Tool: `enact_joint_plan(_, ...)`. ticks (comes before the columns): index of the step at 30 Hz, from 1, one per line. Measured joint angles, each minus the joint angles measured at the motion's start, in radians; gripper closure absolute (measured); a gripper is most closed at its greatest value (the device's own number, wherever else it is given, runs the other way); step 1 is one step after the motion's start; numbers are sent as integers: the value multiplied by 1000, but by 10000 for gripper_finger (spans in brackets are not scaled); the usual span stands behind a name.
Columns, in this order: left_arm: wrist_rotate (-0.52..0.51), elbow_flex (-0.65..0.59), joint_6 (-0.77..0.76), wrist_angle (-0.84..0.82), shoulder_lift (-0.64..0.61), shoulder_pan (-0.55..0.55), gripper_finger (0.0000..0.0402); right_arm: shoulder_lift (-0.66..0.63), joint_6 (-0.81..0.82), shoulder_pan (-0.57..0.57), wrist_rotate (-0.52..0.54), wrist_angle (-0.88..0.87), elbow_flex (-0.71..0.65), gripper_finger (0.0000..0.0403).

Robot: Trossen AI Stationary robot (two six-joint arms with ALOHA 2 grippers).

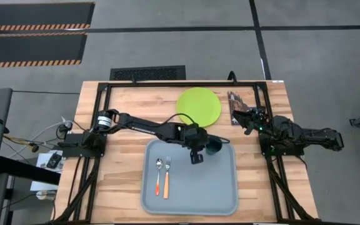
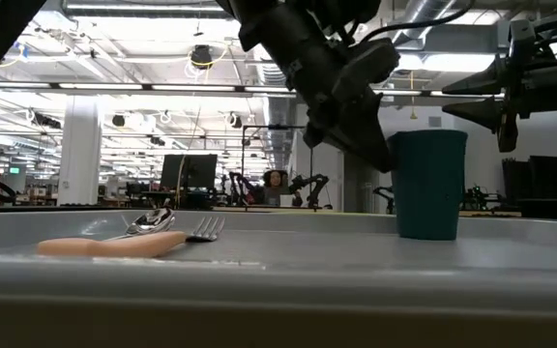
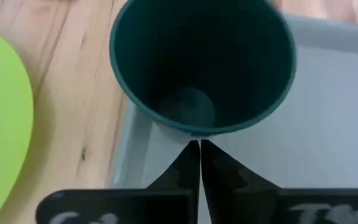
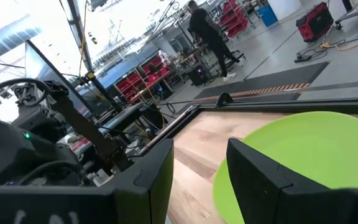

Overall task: Pick and place plate/cup/fork/spoon on tray
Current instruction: Put the green cup on the gray tray to the top right corner

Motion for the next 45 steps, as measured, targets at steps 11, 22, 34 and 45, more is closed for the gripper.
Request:
enact_joint_plan(11,12,0,-27,150,0,9,401,0,-3,0,0,0,0,228)
enact_joint_plan(22,-18,0,-16,138,0,15,401,0,-16,0,0,0,0,228)
enact_joint_plan(34,-13,0,-23,34,0,17,401,0,-16,0,0,0,0,228)
enact_joint_plan(45,48,0,-34,47,0,15,401,0,-16,0,0,0,0,228)
